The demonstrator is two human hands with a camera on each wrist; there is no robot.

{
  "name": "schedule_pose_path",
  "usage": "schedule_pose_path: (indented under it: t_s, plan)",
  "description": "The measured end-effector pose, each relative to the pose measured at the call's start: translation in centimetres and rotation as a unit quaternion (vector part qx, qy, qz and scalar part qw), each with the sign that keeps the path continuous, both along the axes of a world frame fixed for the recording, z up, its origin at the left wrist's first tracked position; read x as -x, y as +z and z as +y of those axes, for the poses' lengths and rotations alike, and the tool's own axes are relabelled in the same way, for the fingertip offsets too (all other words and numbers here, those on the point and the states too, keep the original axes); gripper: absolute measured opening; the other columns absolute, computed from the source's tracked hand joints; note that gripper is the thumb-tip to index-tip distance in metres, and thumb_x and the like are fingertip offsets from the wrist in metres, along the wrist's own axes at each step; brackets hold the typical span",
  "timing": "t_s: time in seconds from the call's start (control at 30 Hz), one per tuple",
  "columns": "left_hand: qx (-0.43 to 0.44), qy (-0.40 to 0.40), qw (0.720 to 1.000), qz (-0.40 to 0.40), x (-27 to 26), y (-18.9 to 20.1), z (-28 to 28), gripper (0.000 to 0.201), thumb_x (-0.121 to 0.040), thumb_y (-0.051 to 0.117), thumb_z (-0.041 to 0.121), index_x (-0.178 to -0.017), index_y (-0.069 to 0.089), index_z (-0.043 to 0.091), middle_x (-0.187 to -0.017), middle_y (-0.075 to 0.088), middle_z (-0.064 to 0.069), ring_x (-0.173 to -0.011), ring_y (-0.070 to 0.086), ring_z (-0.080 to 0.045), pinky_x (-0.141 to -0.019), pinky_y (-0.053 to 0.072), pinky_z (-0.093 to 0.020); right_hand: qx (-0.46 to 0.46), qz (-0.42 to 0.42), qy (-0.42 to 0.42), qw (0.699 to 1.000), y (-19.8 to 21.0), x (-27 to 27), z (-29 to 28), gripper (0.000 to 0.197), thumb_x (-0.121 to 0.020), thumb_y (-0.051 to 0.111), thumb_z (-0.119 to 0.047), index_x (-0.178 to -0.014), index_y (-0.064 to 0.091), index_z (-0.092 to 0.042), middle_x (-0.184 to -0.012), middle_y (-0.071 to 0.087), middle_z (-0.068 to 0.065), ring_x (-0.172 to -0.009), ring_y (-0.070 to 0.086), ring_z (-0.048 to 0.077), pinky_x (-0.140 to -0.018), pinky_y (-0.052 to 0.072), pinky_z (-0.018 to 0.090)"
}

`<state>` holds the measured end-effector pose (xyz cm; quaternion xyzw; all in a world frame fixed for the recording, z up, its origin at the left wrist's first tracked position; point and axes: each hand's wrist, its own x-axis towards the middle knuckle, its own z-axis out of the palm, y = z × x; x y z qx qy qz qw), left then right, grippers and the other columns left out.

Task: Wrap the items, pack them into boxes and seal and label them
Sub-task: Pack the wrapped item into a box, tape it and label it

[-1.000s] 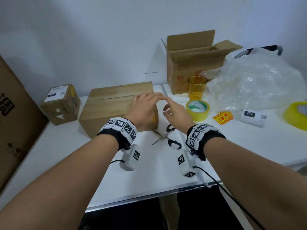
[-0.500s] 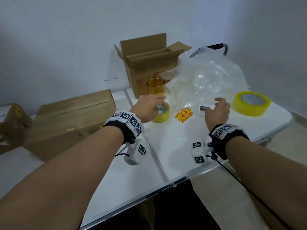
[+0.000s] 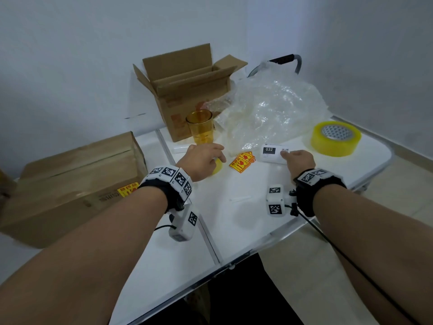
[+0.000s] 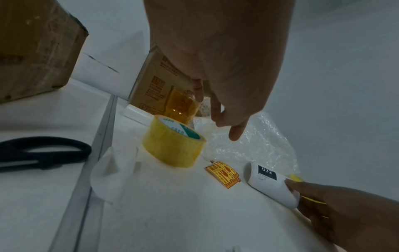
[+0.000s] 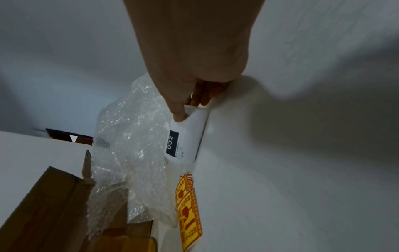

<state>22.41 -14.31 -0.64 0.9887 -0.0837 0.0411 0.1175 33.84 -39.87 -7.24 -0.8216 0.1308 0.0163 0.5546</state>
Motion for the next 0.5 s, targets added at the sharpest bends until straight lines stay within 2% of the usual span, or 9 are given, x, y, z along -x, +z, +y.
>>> schedule_pose_path:
  t_s: [0.03, 0.07, 0.2, 0.33, 0.43, 0.5]
  plan:
    - [-0.002, 0.002, 1.000, 0.002, 0.0, 0.0, 0.0, 0.039, -0.092, 0.045, 0.002, -0.114, 0.069, 0.025, -0.147, 0.047, 0.006, -0.137, 0.039, -0.016, -0.107, 0.029, -0.044, -0.002, -0.003, -0.010, 1.000, 0.1, 0.2, 0.1, 0.036, -0.088, 0.068, -0.032, -0.111, 0.068, -0.004, -0.111, 0.067, 0.014, -0.109, 0.060, 0.032, -0.099, 0.046, 0.038]
    - [-0.003, 0.003, 1.000, 0.004, 0.0, 0.0, -0.1, 0.040, -0.093, 0.045, 0.002, -0.114, 0.069, 0.025, -0.148, 0.046, 0.006, -0.137, 0.039, -0.016, -0.106, 0.029, -0.043, -0.005, -0.008, -0.019, 1.000, 0.2, 0.4, 0.2, 0.037, -0.088, 0.068, -0.031, -0.113, 0.068, -0.005, -0.115, 0.067, 0.013, -0.111, 0.060, 0.032, -0.100, 0.046, 0.038]
    - [0.002, 0.004, 1.000, 0.011, 0.0, 0.0, -0.3, 0.040, -0.093, 0.044, 0.002, -0.114, 0.069, 0.025, -0.147, 0.047, 0.007, -0.137, 0.038, -0.016, -0.107, 0.028, -0.043, -0.014, -0.050, -0.043, 0.998, 0.2, 1.0, 0.2, 0.029, -0.092, 0.064, -0.026, -0.108, 0.070, -0.003, -0.110, 0.069, 0.015, -0.107, 0.061, 0.032, -0.093, 0.045, 0.034]
    - [0.006, 0.003, 1.000, 0.014, 0.0, -0.3, -0.5, 0.039, -0.094, 0.044, 0.002, -0.113, 0.069, 0.025, -0.147, 0.047, 0.006, -0.137, 0.038, -0.017, -0.108, 0.027, -0.044, -0.060, -0.076, -0.093, 0.991, 0.5, 1.4, 0.0, 0.027, -0.093, 0.061, -0.019, -0.118, 0.067, -0.008, -0.115, 0.068, 0.009, -0.108, 0.061, 0.026, -0.091, 0.046, 0.030]
    - [0.025, -0.004, 1.000, 0.016, 0.1, -0.6, -0.3, 0.038, -0.092, 0.046, 0.002, -0.110, 0.070, 0.025, -0.144, 0.050, 0.005, -0.136, 0.040, -0.019, -0.111, 0.029, -0.047, -0.098, -0.099, -0.136, 0.981, 0.9, 1.5, 0.1, 0.020, -0.091, 0.063, -0.018, -0.109, 0.064, -0.008, -0.110, 0.067, 0.007, -0.099, 0.063, 0.024, -0.079, 0.045, 0.026]
    - [0.028, -0.007, 0.999, 0.015, 0.3, -0.5, -0.3, 0.037, -0.092, 0.046, 0.002, -0.109, 0.071, 0.025, -0.144, 0.051, 0.005, -0.136, 0.041, -0.019, -0.111, 0.030, -0.048, -0.119, -0.126, -0.145, 0.974, 1.5, 1.6, 0.4, 0.017, -0.090, 0.064, -0.018, -0.103, 0.065, -0.007, -0.105, 0.067, 0.007, -0.089, 0.061, 0.019, -0.077, 0.046, 0.025]
